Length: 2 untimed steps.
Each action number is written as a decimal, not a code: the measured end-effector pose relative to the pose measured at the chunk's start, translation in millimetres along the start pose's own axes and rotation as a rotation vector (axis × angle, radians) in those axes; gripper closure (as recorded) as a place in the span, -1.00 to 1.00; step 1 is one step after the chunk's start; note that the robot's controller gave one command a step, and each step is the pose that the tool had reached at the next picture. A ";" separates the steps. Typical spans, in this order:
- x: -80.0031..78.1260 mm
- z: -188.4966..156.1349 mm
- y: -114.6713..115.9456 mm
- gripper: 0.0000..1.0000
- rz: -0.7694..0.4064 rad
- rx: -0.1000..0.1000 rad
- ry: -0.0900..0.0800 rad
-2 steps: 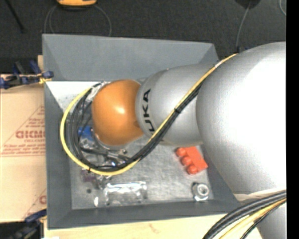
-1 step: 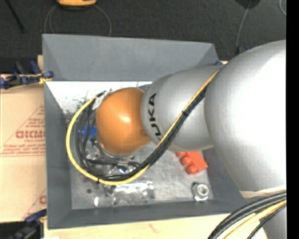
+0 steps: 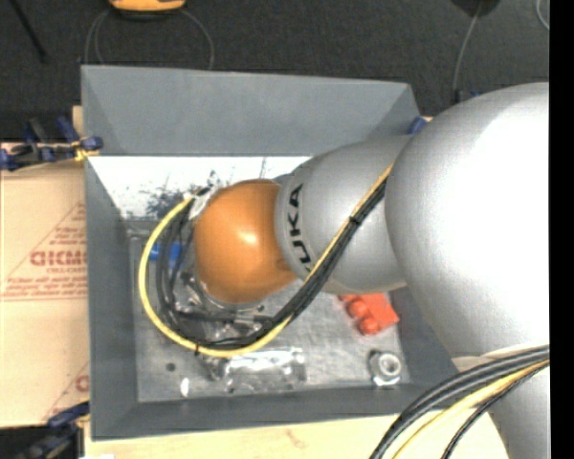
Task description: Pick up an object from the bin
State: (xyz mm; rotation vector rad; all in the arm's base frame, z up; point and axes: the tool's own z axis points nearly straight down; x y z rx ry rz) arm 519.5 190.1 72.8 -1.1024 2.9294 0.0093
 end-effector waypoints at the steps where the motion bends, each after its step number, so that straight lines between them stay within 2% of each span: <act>1: -2.5 -2.1 0.0 -1.00 0.003 0.001 0.004; 2: -3.4 -4.0 -1.2 1.00 0.006 0.003 0.001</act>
Offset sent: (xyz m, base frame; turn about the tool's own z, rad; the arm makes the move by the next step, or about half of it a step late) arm 0.0000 0.0000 0.0000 0.0000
